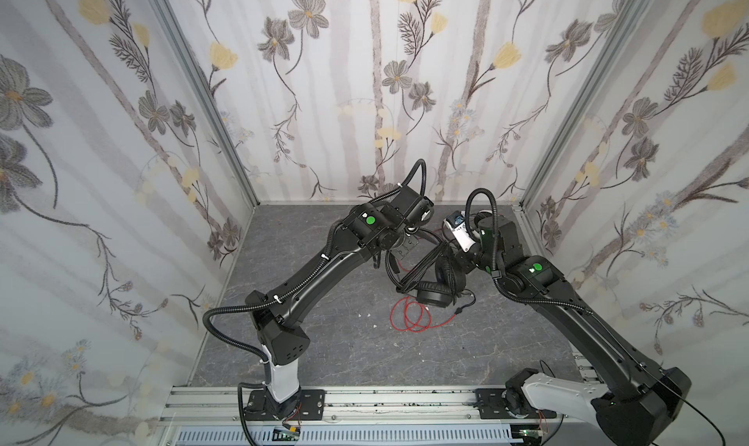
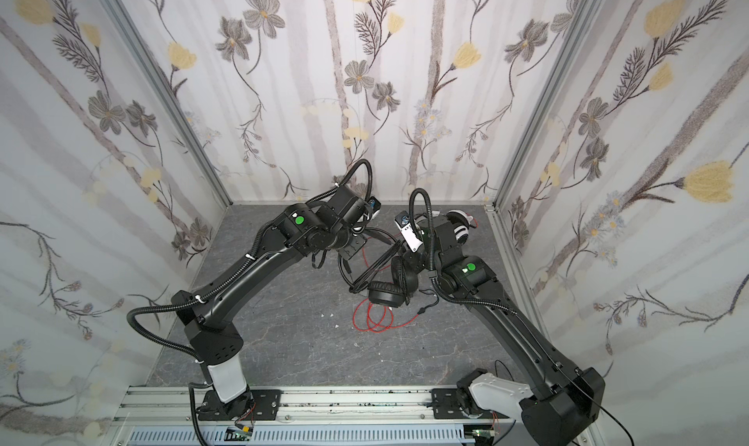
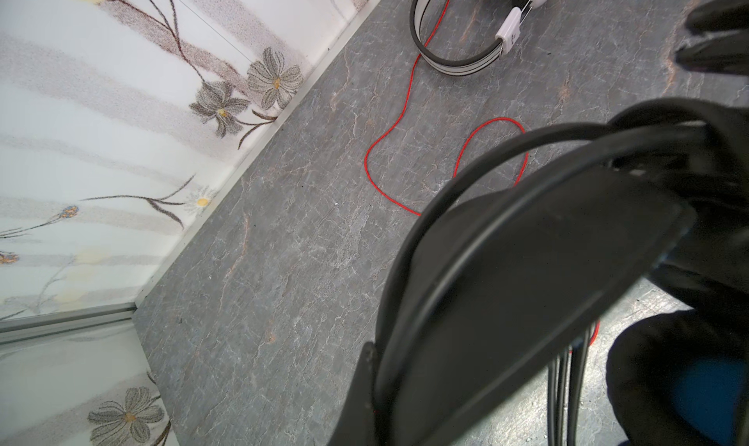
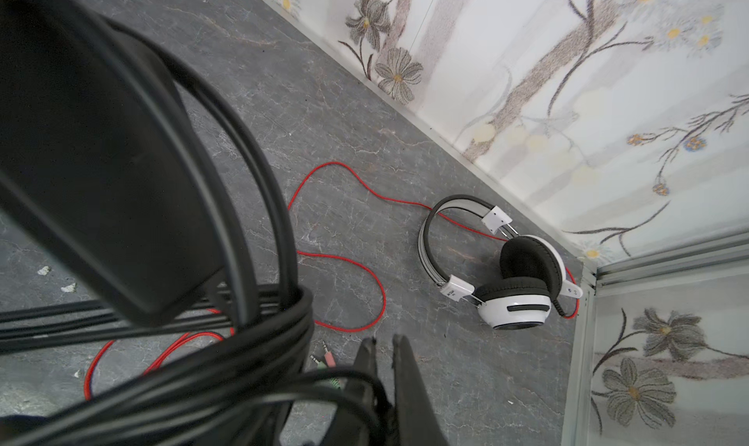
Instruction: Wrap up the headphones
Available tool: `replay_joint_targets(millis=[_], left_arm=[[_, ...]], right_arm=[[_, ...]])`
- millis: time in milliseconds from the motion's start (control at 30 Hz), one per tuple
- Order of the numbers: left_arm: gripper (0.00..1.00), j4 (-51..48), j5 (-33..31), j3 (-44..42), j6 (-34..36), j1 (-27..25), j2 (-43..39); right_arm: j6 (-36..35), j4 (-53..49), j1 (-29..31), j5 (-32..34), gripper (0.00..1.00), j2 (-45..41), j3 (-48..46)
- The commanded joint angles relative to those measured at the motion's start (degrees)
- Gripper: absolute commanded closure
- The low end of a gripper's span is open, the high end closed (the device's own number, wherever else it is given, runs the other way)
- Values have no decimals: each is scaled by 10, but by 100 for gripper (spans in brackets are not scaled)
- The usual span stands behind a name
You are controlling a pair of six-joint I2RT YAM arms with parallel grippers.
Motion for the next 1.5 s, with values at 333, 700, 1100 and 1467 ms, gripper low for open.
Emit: replay_joint_targets(millis=[333,700,1100,1467], left_arm=[[100,9,48,9,-6,-1,-4],[100,10,51,22,0,0,-1],[100,10,57,26,2,-2,-3],[100,13,60,21,-3,-2,0]], right_arm=[[57,-7,-24,-1,78,11,8],[70,-4,-56,-27,80,12,-12],[94,-1,-94,-70,97,20,-27],[96,-1,-101,-100,87,22,-26]])
